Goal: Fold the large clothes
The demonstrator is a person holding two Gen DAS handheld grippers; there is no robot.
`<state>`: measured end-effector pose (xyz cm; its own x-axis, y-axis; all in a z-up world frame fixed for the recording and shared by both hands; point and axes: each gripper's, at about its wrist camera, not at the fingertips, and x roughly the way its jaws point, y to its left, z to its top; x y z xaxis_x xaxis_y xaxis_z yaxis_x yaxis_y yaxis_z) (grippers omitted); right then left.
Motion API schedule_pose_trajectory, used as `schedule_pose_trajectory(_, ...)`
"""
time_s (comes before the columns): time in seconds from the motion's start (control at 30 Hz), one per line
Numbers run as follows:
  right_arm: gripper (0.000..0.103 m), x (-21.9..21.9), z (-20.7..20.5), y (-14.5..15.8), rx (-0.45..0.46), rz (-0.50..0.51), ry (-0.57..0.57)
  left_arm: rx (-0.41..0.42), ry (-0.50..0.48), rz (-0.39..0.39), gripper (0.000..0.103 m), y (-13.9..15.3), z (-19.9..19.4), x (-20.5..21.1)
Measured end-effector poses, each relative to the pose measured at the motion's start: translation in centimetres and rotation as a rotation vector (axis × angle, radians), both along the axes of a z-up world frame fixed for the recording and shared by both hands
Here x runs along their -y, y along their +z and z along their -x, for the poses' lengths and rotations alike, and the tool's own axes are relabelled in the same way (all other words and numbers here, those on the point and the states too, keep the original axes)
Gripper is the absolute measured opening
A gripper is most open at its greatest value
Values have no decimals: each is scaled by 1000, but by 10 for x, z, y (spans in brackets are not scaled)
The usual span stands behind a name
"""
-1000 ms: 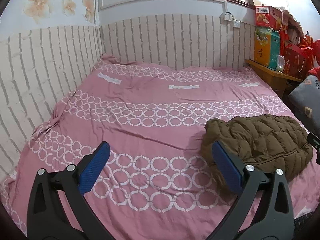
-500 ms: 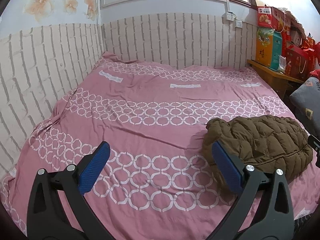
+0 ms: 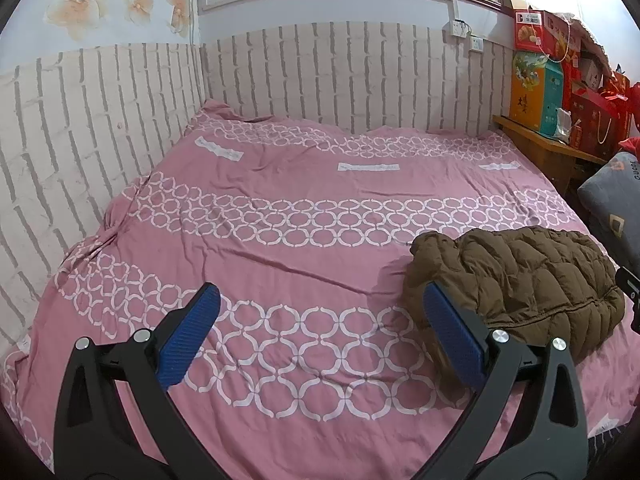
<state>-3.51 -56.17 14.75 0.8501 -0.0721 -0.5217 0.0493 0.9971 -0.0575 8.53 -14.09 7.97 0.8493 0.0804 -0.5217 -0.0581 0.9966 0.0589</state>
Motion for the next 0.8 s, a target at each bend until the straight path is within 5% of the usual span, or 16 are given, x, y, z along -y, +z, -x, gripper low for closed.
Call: schedule_pose_trajectory(0.8, 101, 4, -1, 0, 1, 2, 3, -10, -14, 4, 100, 0, 4, 6)
